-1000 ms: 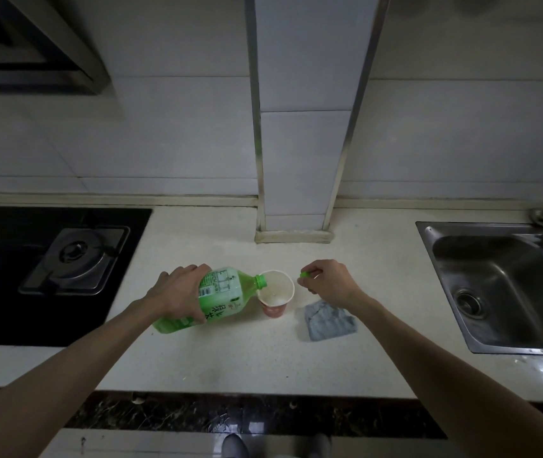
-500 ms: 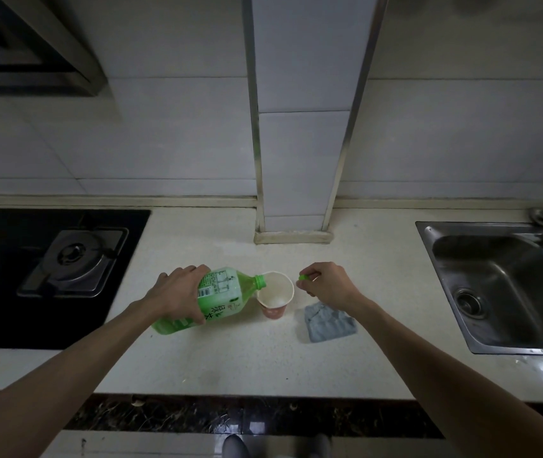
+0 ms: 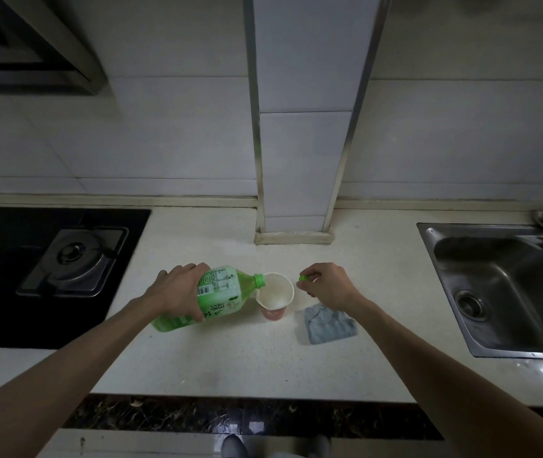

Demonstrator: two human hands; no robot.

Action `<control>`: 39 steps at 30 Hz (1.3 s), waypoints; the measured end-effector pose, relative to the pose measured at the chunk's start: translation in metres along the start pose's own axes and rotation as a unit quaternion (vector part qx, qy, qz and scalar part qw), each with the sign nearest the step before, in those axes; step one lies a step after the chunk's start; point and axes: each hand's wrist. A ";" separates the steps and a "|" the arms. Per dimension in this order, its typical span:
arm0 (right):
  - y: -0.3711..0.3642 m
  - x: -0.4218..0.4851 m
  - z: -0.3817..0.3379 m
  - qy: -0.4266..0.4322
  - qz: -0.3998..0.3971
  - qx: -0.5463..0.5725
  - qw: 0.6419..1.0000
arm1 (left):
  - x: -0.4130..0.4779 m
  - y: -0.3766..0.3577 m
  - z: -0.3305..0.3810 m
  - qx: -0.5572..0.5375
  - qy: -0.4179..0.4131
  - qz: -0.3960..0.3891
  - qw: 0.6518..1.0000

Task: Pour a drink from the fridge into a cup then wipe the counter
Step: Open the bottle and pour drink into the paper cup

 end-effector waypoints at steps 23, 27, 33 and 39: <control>0.000 0.007 0.004 -0.003 -0.003 0.001 1.000 | 0.005 0.002 -0.002 0.004 -0.003 -0.002 1.000; -0.001 0.007 0.004 -0.003 -0.002 0.002 1.000 | 0.005 0.002 -0.002 0.004 -0.004 -0.002 1.000; -0.002 0.007 0.005 -0.003 -0.003 -0.002 1.000 | 0.004 0.001 -0.004 0.004 -0.006 -0.003 1.000; -0.002 0.007 0.005 -0.003 -0.004 -0.006 1.000 | 0.003 0.000 -0.004 -0.001 -0.007 -0.002 1.000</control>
Point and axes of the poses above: each hand's wrist, its own x-axis towards the middle knuckle, its own y-axis out of the back of the hand, z = x × y, and after that the axes turned 13 degrees about z, right-handed
